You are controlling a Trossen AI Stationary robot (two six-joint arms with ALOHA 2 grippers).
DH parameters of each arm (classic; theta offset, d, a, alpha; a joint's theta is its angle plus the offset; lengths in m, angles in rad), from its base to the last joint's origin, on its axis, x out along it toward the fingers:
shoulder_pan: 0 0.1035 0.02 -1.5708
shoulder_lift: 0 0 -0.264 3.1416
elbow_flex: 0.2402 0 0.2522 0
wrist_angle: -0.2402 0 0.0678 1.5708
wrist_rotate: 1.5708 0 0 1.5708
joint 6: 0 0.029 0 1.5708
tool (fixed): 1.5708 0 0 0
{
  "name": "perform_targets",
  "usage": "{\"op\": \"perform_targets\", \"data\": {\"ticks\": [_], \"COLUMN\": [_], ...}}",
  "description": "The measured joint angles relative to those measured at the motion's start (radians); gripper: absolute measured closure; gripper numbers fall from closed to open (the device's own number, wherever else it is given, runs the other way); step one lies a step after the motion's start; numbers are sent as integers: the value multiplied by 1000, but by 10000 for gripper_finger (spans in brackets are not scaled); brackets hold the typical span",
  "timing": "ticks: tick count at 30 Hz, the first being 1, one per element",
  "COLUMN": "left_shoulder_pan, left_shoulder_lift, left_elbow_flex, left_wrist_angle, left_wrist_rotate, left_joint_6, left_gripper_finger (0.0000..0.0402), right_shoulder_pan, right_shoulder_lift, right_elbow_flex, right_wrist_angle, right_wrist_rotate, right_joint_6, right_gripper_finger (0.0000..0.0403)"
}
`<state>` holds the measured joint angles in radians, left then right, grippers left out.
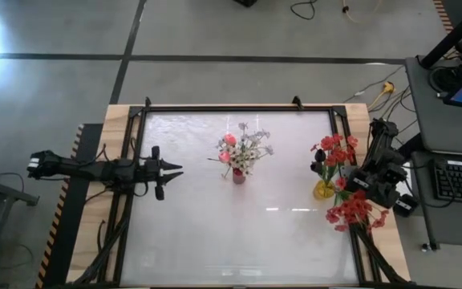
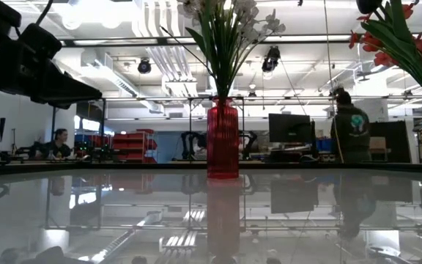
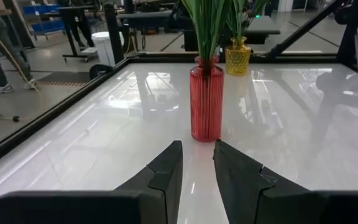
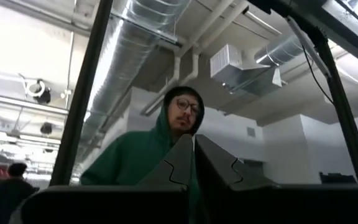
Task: Sort flowers into vase by color
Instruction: Return to Home Position
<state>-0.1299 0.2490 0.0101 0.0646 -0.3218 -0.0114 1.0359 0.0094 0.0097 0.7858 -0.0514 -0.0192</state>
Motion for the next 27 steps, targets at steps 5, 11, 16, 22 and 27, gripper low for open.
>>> {"op": "perform_targets", "data": {"ticks": [5,11,16,22,27], "left_shoulder_pan": [0,0,0,0,0], "left_shoulder_lift": [1,-9,-58,-137,-179], "left_elbow_flex": [0,0,0,0,0], "left_wrist_angle": [0,8,76,10,-10], "left_wrist_rotate": [0,0,64,71,79], "left_joint_6": [2,49,168,190,194], "left_gripper_finger": [322,322,322,322,322], "right_shoulder_pan": [0,0,0,0,0], "right_shoulder_lift": [0,0,0,0,0], "right_elbow_flex": [0,0,0,0,0], "right_wrist_angle": [-5,-37,-39,-30,-132], "right_wrist_rotate": [0,0,1,2,2], "right_joint_6": [-51,-60,-66,-109,-106], "right_gripper_finger": [390,390,390,390,390]}}
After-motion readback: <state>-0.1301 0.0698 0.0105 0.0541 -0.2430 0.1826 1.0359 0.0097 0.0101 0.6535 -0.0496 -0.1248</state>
